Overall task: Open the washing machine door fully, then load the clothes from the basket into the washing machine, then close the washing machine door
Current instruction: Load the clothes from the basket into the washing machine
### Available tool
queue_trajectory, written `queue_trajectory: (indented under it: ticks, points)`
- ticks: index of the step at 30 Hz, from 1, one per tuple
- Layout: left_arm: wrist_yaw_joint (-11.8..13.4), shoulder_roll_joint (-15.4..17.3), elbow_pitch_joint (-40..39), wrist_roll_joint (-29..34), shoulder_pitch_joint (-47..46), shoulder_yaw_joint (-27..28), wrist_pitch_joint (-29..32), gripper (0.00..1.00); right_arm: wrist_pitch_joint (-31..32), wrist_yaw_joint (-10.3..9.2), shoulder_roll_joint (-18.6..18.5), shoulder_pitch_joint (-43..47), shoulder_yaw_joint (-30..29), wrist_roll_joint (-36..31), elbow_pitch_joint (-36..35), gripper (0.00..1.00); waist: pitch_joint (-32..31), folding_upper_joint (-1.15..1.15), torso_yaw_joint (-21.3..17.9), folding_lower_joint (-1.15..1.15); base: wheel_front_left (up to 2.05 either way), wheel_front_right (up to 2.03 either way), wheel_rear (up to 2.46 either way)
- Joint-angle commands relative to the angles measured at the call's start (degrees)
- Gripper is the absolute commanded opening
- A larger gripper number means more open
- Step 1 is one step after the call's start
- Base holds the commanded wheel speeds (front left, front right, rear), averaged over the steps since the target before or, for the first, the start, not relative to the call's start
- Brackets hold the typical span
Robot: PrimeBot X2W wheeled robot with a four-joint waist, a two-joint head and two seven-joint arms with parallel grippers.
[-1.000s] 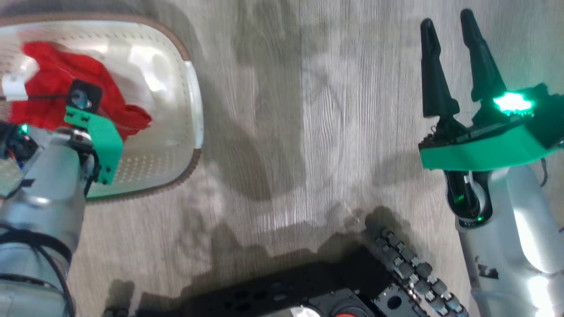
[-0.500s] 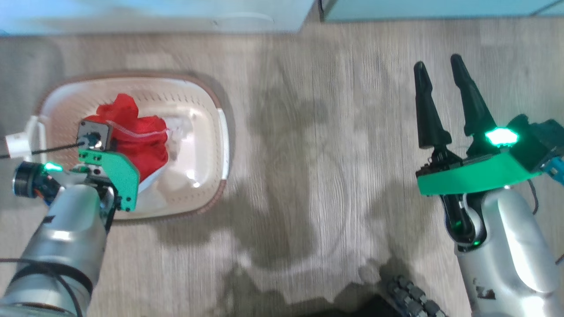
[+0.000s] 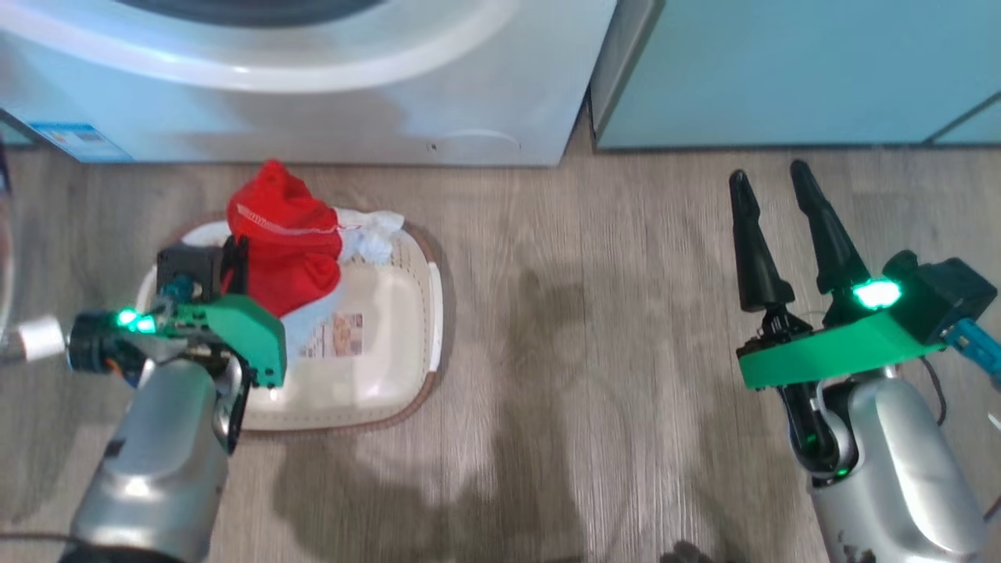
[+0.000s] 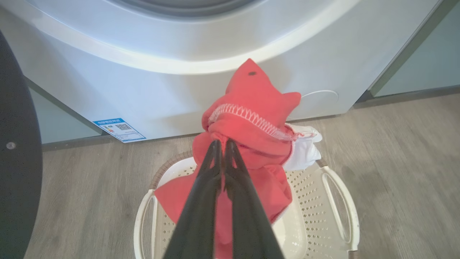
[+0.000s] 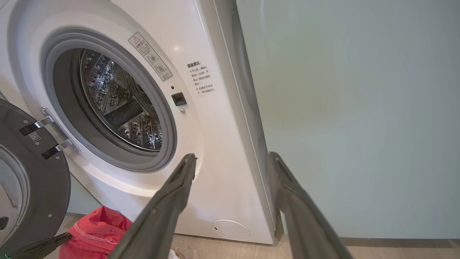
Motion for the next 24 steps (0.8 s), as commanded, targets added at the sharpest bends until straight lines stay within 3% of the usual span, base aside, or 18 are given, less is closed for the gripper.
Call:
queue_trajectory:
  ticks: [1,7,17,24]
  points:
    - [0.7,1.5,-2.3,0.2,0.0,2.3,-0.8,0.00,-0.5,0.00,-0.3,0.7,1.1,-0.6,-1.6,1.00,-1.7,0.00,0.4,0.00,0.00,0.00,0.00]
    - [0.8,-0.3,-13.1,1.0,7.0,5.9,-0.8,0.00,-0.5,0.00,-0.1,2.4,0.9,-0.5,-1.0,1.00,-6.1,0.00,0.6,0.00,0.00,0.00,0.00]
    - [-2.2,-3.9,-27.1,2.5,16.7,12.0,-0.8,0.00,-0.5,0.00,0.4,5.3,0.8,-0.5,-0.3,1.00,-11.8,0.00,0.4,0.00,0.00,0.00,0.00]
    - [-4.9,-6.2,-31.9,4.1,21.7,13.8,-0.8,0.00,-0.5,0.00,0.5,7.1,0.5,-0.8,0.0,1.00,-14.9,0.00,0.9,0.00,0.00,0.00,0.00]
